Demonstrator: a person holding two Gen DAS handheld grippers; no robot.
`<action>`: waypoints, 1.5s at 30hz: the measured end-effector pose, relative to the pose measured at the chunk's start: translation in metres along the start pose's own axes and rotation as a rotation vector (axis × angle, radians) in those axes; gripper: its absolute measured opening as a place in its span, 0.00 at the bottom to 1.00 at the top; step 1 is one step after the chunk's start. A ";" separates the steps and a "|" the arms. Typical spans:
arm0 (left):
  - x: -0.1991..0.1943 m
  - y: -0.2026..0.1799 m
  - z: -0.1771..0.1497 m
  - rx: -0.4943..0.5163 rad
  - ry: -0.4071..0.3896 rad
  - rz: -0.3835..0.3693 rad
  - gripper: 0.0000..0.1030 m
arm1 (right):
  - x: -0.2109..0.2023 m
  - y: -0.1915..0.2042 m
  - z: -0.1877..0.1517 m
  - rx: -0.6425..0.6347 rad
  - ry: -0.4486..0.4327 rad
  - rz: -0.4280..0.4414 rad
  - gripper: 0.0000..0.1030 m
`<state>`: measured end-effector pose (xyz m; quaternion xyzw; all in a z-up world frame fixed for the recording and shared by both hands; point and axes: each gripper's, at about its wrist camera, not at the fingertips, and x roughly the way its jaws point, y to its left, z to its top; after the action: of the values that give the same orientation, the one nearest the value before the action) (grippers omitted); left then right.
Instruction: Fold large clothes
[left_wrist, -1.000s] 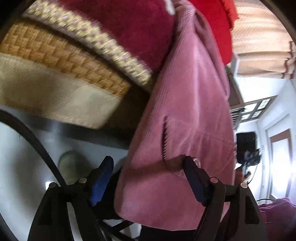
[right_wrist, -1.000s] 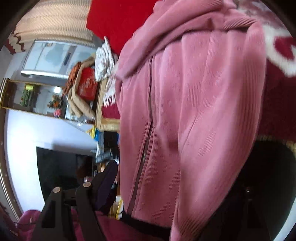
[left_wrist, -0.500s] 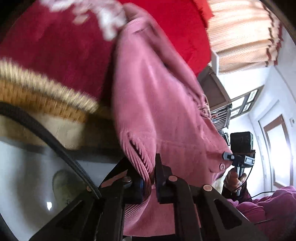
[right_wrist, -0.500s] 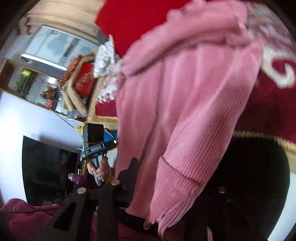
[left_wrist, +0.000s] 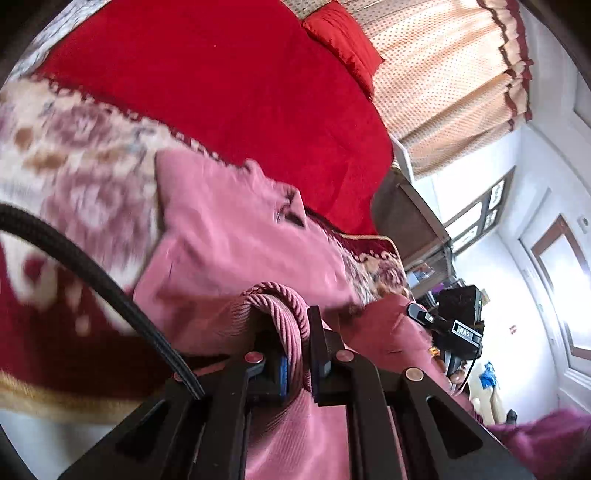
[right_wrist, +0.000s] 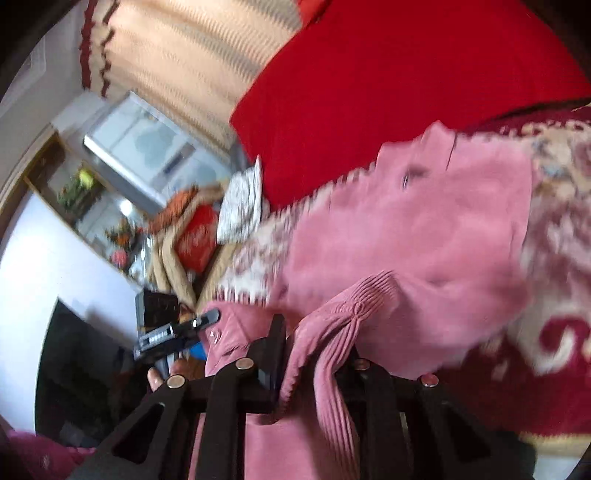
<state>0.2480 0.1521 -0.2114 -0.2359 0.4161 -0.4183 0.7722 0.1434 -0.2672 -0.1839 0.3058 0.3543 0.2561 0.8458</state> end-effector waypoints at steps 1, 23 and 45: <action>0.007 -0.002 0.015 -0.004 -0.003 0.011 0.09 | -0.002 -0.006 0.013 0.020 -0.031 0.006 0.20; 0.066 0.077 0.080 -0.302 -0.179 0.250 0.42 | 0.002 -0.141 0.104 0.311 -0.225 -0.157 0.79; 0.094 0.045 0.111 -0.186 -0.129 0.566 0.66 | 0.054 -0.093 0.084 0.216 -0.114 -0.302 0.55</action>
<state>0.3898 0.0987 -0.2250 -0.2064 0.4520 -0.1306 0.8579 0.2605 -0.3242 -0.2254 0.3522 0.3733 0.0689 0.8555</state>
